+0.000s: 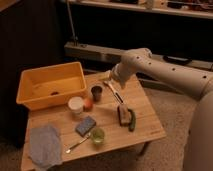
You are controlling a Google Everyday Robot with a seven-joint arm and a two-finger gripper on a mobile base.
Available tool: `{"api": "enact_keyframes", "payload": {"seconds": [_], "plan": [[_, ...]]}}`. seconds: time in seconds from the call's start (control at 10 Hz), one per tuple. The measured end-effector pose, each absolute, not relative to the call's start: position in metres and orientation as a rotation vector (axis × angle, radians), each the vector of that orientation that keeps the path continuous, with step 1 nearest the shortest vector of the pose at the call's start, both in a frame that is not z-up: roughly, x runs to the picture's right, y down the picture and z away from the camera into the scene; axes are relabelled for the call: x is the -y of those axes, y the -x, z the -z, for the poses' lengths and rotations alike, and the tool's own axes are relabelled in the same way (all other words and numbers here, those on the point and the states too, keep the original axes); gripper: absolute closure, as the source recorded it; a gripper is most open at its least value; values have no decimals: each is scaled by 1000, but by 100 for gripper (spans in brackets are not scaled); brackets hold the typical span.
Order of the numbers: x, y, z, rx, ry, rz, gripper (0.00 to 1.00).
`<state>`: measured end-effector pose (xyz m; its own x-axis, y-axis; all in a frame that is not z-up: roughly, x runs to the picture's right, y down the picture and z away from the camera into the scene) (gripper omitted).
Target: Stack cups into tray
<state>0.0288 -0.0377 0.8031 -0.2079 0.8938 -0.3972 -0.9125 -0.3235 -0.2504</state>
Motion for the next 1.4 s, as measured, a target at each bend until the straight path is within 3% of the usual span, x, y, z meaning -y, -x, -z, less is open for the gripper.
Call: {"api": "enact_keyframes", "payload": {"seconds": [0.8, 1.4], "plan": [[17, -6, -867, -176, 590, -1778, 20], [-6, 3, -901, -265, 696, -1775, 20]]}}
